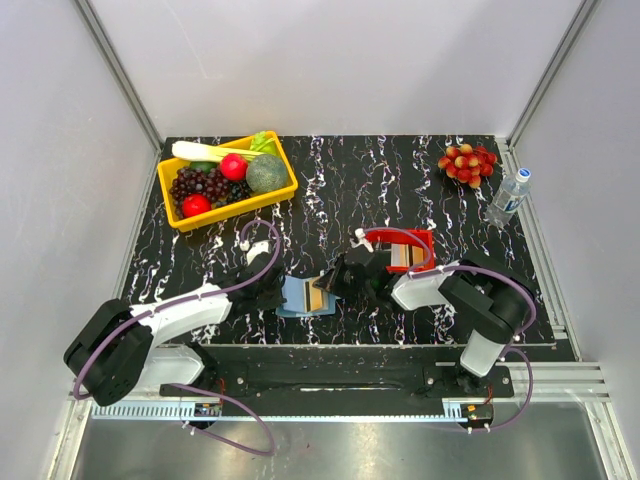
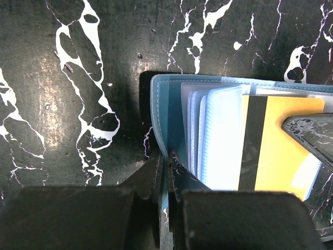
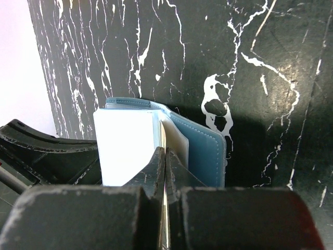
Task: Put the credit cards into the card holder
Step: Insert the credit card into the card holder.
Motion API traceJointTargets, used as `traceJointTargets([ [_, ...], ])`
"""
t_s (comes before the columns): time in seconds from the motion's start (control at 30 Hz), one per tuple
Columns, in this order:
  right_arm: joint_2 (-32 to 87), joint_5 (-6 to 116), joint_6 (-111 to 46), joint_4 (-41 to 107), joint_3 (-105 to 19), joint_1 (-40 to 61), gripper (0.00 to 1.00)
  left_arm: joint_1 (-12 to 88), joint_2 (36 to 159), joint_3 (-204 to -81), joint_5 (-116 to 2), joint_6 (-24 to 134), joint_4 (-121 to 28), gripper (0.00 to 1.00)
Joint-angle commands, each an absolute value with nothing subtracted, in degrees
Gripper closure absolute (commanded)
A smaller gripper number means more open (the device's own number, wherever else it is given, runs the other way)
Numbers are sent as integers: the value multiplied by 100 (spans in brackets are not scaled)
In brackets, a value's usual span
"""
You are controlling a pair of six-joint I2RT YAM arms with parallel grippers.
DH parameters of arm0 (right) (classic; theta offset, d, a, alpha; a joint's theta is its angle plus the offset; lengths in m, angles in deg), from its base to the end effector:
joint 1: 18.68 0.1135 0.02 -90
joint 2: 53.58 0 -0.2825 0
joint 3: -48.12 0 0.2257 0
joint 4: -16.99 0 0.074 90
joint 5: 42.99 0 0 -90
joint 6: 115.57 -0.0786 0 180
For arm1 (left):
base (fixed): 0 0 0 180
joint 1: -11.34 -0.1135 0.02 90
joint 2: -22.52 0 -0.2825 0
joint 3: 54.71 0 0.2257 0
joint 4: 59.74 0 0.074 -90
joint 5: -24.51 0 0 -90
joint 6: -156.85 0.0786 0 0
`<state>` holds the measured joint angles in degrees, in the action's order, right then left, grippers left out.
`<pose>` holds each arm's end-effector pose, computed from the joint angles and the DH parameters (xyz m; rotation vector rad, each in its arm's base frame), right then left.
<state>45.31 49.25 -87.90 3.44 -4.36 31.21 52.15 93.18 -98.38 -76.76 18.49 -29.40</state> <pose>0.2215 0.2677 0.1464 0.2334 2.3765 1.1054 0.1683 -0.1250 0.1504 -0.2443 2.5690 -0.3494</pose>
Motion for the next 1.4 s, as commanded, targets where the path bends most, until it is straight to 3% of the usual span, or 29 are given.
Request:
traceJointTargets([
  [0.0,4626,4851,-8657,226,-483,3054,100,5229,9503,-9755,-7858,1930,-2639,100],
  [0.5,5285,5061,-8929,32,-650,3037,100,5220,9740,-9755,-7893,1975,-2595,100],
  [1.1,4873,5009,-8912,779,-474,3414,100,5220,9926,-9834,-8175,1702,-2331,100],
  [1.27,5250,5211,-8921,508,-640,3414,100,5220,9811,-9799,-8201,1702,-2305,100],
  [1.37,5347,5036,-8982,717,-746,3414,100,5220,9741,-9825,-8227,1702,-2129,79],
])
